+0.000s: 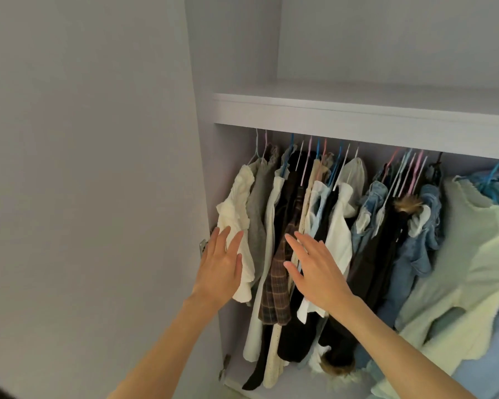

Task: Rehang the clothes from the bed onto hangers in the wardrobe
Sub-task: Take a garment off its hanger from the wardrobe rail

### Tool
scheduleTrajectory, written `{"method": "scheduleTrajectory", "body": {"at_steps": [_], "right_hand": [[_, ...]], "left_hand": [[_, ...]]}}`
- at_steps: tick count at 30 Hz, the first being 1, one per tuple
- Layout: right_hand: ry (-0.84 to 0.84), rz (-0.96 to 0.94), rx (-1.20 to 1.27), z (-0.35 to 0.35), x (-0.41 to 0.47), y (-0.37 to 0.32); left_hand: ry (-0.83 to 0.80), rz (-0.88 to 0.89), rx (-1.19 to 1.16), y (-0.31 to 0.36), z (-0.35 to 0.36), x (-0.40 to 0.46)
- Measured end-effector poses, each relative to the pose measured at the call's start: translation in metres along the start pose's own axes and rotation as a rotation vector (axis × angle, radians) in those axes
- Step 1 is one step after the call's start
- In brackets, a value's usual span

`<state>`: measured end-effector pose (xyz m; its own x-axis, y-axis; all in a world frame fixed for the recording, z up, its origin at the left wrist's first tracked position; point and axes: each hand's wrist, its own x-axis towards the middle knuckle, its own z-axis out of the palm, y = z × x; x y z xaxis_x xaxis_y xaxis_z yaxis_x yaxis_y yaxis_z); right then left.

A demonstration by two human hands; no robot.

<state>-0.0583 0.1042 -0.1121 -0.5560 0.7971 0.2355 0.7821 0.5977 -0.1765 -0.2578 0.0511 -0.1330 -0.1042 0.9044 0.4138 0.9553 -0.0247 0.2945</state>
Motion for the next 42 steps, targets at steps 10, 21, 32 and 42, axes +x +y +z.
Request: {"method": "scheduleTrajectory", "body": {"at_steps": [10,21,32,42], "right_hand": [[0.183,-0.149,-0.086,0.010,0.139,0.039],[0.145,-0.064,-0.139,0.038,0.191,0.084],[0.192,-0.084,-0.130,0.046,0.189,0.091],[0.288,-0.054,0.364,0.033,0.183,0.060]], "left_hand": [[0.065,-0.107,0.087,-0.005,0.018,0.127],[0.025,-0.391,0.047,0.006,0.042,0.199],[0.272,-0.335,-0.180,0.000,0.040,0.192],[0.350,-0.273,-0.220,0.006,0.028,0.151]]}}
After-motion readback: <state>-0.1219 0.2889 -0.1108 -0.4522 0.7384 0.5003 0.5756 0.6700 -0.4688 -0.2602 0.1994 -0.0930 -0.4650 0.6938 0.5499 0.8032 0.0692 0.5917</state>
